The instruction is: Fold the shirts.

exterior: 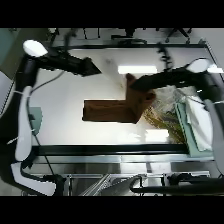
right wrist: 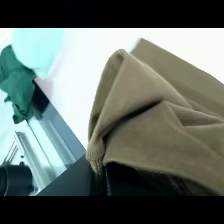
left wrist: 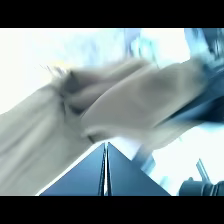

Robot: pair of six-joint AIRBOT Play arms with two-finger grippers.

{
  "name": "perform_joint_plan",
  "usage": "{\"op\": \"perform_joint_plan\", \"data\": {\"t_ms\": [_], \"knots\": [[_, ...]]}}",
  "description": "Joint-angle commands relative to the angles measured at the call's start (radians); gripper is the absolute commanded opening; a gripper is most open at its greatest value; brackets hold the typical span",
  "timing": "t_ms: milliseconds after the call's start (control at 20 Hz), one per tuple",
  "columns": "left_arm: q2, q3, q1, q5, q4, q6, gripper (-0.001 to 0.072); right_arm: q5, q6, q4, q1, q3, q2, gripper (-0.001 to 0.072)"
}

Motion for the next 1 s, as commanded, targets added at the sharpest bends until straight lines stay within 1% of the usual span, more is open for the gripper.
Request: {"op": "perform_joint_plan", "data": {"t_ms": [0, 50, 100, 150, 200, 300, 400, 500, 550, 650, 700, 750, 800, 850, 950], "knots": [[0.142, -0.014, 0.13, -0.021, -0.027, 0.055, 0.0014, -0.506, -0.075, 0.023, 0.391, 0.001, -0.182, 0.003], [0.159, -0.014, 0.145, -0.022, -0.027, 0.074, 0.0014, -0.701, -0.154, 0.067, 0.493, 0.001, -0.251, 0.0082], [0.174, -0.014, 0.145, -0.021, -0.026, 0.094, 0.0014, -0.863, -0.233, 0.11, 0.575, 0.004, -0.312, 0.0319], [0.182, -0.014, 0.145, -0.021, -0.027, 0.108, 0.0015, -0.947, -0.267, 0.122, 0.629, 0.01, -0.354, 0.0447], [0.183, -0.014, 0.145, -0.021, -0.027, 0.117, 0.0014, -0.931, -0.262, 0.127, 0.645, 0.012, -0.363, 0.0443], [0.177, -0.014, 0.13, -0.029, -0.026, 0.135, 0.0014, -0.809, -0.262, 0.126, 0.617, 0.012, -0.312, 0.0443], [0.171, -0.015, 0.13, -0.026, -0.027, 0.142, 0.0014, -0.692, -0.257, 0.126, 0.539, 0.012, -0.231, 0.0443], [0.162, -0.014, 0.13, -0.021, -0.028, 0.15, 0.0014, -0.581, -0.161, 0.093, 0.417, 0.012, -0.159, 0.0443], [0.158, -0.015, 0.13, -0.024, -0.026, 0.152, 0.0014, -0.514, -0.079, 0.041, 0.338, 0.012, -0.132, 0.0443], [0.148, -0.014, 0.13, -0.026, -0.027, 0.152, 0.0014, -0.361, 0.108, -0.112, 0.174, 0.011, -0.099, 0.0453], [0.144, -0.014, 0.13, -0.029, -0.026, 0.152, 0.0014, -0.286, 0.187, -0.184, 0.096, 0.011, -0.096, 0.0553], [0.142, -0.015, 0.13, -0.032, -0.026, 0.152, 0.0015, -0.21, 0.249, -0.252, 0.028, 0.011, -0.1, 0.0615], [0.141, -0.015, 0.13, -0.036, -0.027, 0.152, 0.0015, -0.141, 0.298, -0.32, -0.031, 0.01, -0.111, 0.0615], [0.141, -0.015, 0.13, -0.037, -0.027, 0.152, 0.0015, -0.091, 0.322, -0.375, -0.073, 0.008, -0.13, 0.0615], [0.141, -0.015, 0.13, -0.037, -0.027, 0.151, 0.0014, -0.035, 0.326, -0.394, -0.117, 0.001, -0.182, 0.0617]]}}
